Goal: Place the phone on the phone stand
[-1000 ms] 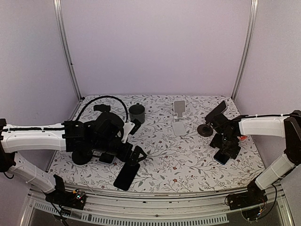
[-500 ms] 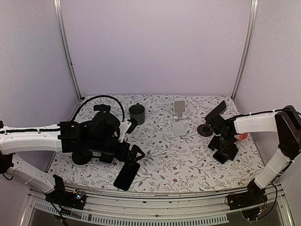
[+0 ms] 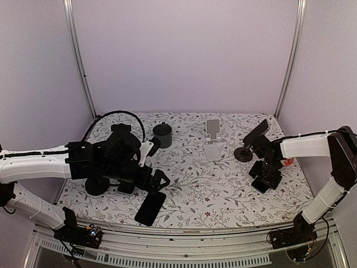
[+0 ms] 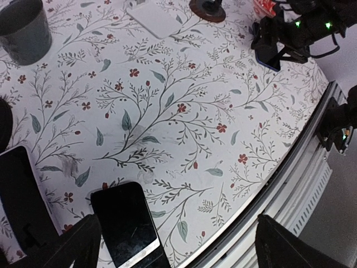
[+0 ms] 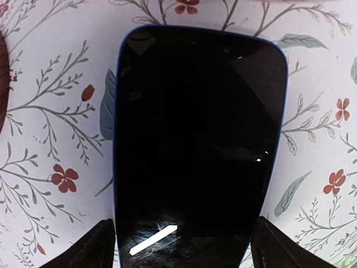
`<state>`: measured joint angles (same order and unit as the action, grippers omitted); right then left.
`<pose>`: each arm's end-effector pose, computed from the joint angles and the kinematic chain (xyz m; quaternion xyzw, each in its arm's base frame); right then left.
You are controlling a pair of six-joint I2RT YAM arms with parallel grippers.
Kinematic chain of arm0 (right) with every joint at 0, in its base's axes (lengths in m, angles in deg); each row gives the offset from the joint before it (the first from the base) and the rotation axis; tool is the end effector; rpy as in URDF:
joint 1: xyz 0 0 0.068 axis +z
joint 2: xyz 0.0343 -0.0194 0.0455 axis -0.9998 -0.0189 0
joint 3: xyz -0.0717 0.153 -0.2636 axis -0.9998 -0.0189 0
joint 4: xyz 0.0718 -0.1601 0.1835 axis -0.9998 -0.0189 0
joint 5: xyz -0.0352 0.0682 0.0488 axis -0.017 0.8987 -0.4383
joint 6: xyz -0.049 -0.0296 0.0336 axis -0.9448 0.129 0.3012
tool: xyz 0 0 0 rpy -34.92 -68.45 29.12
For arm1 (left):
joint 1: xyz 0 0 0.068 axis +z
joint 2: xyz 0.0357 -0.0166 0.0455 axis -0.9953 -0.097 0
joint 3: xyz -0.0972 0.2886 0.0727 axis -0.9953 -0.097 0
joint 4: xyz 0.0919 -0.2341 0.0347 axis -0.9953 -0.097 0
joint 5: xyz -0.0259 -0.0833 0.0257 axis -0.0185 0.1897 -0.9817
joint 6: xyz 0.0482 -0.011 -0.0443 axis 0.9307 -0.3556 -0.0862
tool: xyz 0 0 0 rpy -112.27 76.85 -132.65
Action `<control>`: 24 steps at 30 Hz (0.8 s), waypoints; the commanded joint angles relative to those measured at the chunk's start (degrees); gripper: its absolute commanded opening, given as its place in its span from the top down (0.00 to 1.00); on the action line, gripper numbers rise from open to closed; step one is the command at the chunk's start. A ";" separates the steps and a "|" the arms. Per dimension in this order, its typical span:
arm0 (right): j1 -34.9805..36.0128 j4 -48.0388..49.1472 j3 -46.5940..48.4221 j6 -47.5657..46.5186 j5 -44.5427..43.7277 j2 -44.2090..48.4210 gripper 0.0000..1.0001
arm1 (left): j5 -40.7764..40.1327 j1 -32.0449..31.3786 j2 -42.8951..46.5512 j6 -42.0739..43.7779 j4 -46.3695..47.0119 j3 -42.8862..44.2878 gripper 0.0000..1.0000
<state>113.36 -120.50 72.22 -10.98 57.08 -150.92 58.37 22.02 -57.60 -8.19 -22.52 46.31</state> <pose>0.2355 0.0937 0.1722 0.3452 0.9295 -0.0417 0.1232 0.1226 -0.2250 0.3006 0.2406 0.8906 -0.2514 0.2928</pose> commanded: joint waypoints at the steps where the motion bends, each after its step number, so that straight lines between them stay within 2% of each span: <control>1: -0.50 1.57 -2.59 -2.83 6.14 -3.20 0.19 | -1.72 -0.33 1.94 -0.91 -1.91 2.04 0.03; 7: 3.90 0.88 -4.46 -4.65 7.87 -1.38 0.28 | -3.03 -0.34 2.37 -0.57 -3.43 3.32 0.03; 14: 13.42 -1.17 -3.44 -6.31 7.21 0.41 0.32 | -2.98 -0.34 2.03 -0.22 -3.56 3.98 0.03; 24: 29.96 2.54 6.25 -13.54 8.25 -6.52 0.34 | -3.11 -0.33 1.97 0.78 -2.33 2.56 0.03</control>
<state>138.39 -119.38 75.24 -19.13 59.15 -153.08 55.88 22.02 -56.18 -8.04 -25.36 48.82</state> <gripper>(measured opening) 0.742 0.969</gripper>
